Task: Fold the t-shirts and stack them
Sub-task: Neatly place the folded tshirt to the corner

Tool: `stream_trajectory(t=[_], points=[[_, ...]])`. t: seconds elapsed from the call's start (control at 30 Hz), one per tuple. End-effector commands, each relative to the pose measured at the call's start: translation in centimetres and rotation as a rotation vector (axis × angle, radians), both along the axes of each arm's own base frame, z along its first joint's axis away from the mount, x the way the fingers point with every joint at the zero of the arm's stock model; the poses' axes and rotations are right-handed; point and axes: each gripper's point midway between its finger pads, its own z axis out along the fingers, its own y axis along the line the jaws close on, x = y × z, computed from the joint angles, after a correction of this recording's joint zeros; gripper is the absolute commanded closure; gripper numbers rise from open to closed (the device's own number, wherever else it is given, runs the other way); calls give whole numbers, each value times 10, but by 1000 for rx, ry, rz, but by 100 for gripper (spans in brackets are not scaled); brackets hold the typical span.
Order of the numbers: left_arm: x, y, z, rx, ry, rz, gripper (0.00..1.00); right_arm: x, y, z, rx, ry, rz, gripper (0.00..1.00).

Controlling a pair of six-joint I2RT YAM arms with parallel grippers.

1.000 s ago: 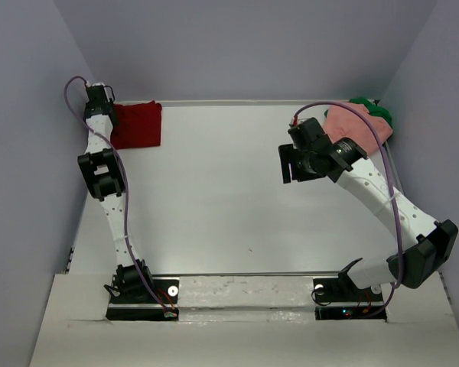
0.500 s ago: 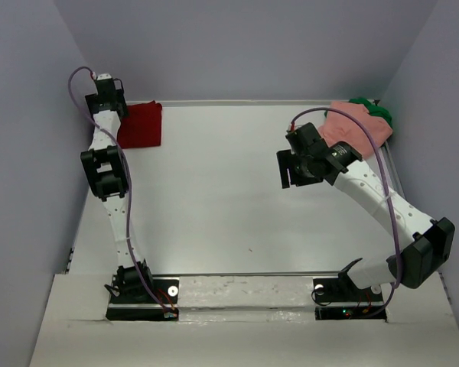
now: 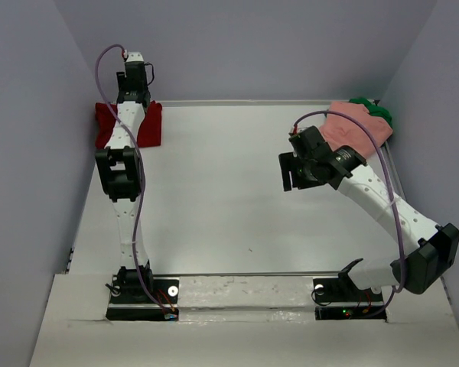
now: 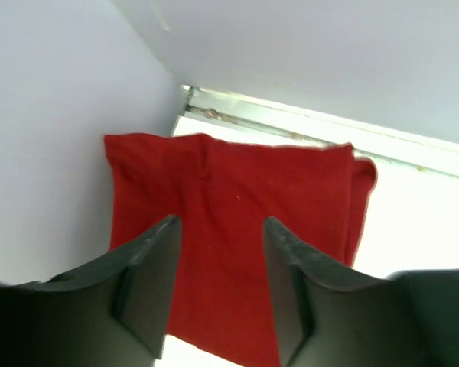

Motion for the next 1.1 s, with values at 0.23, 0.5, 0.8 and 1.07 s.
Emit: stream_trajectory(t=[0.23,0.5,0.8,1.07], points=[[13,-30,-17,-102,26,-153,100,-4,3,18,57,-70,-15,30],[24,-39,-30,-187,26,-211,100,-5,1,20,64,-77,-28,30],[27,-62,-63,-366,56,-311,100,-1,0,30,62,-102,-40,30],[25,-51,-83,-417,84,-284,100,-1,-3,27,49,-107,-45,30]])
